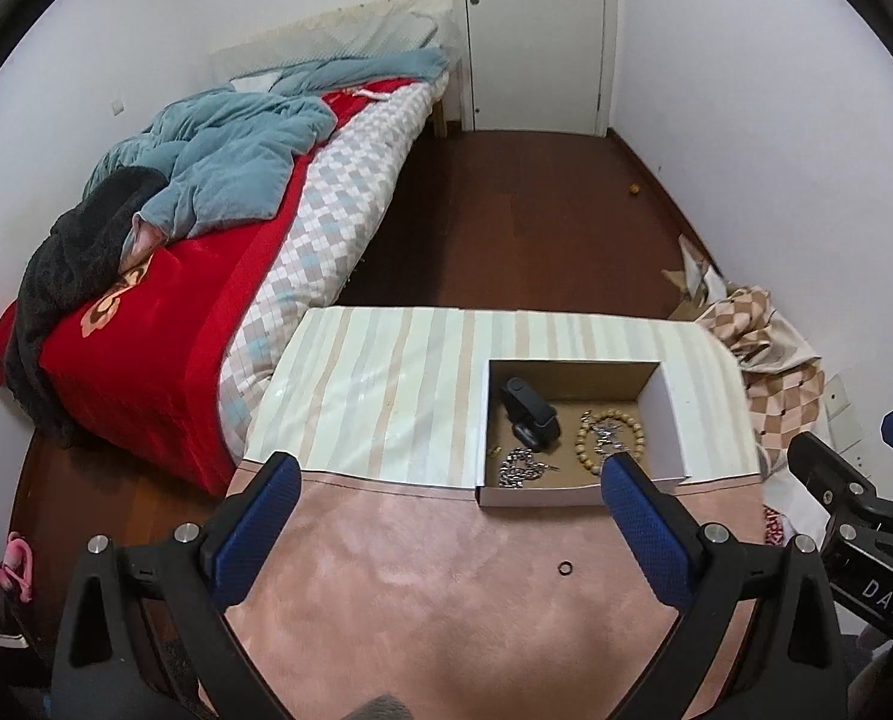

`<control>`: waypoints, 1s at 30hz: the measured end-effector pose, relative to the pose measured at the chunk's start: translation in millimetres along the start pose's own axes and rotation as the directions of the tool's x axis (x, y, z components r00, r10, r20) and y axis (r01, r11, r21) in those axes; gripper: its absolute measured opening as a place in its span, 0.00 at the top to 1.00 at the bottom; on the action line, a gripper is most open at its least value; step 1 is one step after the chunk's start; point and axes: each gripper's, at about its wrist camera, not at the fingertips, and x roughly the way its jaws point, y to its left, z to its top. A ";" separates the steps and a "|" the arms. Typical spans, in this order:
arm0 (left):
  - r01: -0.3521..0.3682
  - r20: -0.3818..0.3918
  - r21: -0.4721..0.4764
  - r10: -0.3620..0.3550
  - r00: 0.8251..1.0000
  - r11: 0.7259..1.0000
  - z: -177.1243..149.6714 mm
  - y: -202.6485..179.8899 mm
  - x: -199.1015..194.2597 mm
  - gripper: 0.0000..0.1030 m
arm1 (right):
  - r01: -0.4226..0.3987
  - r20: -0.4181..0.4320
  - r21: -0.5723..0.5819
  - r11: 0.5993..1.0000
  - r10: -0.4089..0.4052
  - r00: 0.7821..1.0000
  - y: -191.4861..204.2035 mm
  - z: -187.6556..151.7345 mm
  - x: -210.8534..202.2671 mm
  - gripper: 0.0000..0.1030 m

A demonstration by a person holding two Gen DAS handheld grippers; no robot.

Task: Organize jewelry
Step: 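Move both tools back over the small black rings on the table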

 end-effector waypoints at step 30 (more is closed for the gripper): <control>-0.077 -0.436 0.059 0.095 0.895 0.995 -143.7 -14.4 148.1 0.01 | -0.072 -0.272 0.110 0.991 0.100 0.957 -33.9 -172.1 134.5 0.44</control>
